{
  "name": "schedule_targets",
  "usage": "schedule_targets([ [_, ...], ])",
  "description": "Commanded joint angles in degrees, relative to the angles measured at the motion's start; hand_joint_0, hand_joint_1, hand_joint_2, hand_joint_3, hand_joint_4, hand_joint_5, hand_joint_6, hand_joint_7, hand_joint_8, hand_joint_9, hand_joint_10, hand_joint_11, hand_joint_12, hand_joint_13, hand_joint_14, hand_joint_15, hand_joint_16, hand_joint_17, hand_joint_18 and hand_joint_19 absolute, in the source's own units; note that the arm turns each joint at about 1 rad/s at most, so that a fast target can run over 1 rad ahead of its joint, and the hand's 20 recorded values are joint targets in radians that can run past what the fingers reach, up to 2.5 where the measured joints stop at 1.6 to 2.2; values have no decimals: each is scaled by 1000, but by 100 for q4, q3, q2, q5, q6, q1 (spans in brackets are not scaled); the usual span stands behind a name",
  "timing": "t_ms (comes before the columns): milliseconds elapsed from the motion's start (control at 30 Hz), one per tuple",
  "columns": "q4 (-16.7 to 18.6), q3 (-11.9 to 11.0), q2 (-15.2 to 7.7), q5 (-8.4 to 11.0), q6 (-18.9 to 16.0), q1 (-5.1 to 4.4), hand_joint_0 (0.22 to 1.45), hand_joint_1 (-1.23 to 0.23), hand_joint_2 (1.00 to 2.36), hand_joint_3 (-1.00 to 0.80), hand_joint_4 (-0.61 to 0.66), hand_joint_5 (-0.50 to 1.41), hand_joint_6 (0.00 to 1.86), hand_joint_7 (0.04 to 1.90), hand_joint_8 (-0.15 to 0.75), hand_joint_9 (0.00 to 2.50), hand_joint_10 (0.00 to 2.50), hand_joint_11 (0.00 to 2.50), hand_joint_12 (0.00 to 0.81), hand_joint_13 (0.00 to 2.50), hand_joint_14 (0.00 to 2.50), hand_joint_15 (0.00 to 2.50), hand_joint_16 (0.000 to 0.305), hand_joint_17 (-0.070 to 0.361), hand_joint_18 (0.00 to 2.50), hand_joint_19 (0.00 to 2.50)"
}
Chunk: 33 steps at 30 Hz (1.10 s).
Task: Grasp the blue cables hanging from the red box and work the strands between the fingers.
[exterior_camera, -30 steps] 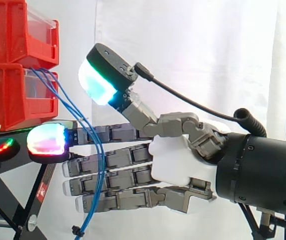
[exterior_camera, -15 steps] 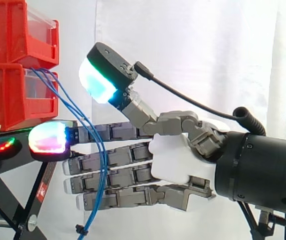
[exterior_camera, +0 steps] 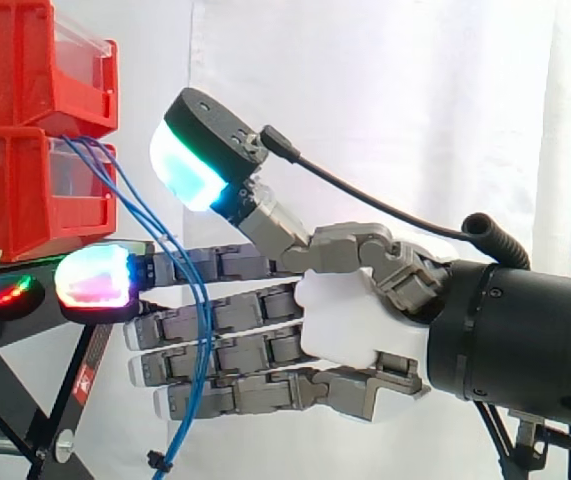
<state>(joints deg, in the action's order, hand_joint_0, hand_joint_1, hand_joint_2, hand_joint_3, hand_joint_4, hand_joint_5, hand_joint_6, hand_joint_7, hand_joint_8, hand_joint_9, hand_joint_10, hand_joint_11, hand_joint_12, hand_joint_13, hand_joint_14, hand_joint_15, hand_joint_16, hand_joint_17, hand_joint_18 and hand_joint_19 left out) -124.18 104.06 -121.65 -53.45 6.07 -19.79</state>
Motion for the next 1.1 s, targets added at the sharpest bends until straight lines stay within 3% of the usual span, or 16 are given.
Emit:
schedule_targets([
  [0, 0, 0, 1, 1, 43, -7, 697, -448, 1000, -1000, 198, -355, 6, 706, 345, 74, 3, 200, 396, 0, 5, 199, 73, 164, 0, 169],
  [767, -229, 0, 1, -8, 43, 28, 700, -450, 1000, -1000, 198, -355, 6, 706, 344, 77, 3, 199, 395, 0, 4, 200, 73, 163, 0, 172],
  [1067, -730, 0, 1, -8, 43, 28, 700, -449, 1000, -1000, 198, -353, 6, 707, 343, 77, 3, 199, 395, 0, 4, 200, 73, 164, 0, 174],
])
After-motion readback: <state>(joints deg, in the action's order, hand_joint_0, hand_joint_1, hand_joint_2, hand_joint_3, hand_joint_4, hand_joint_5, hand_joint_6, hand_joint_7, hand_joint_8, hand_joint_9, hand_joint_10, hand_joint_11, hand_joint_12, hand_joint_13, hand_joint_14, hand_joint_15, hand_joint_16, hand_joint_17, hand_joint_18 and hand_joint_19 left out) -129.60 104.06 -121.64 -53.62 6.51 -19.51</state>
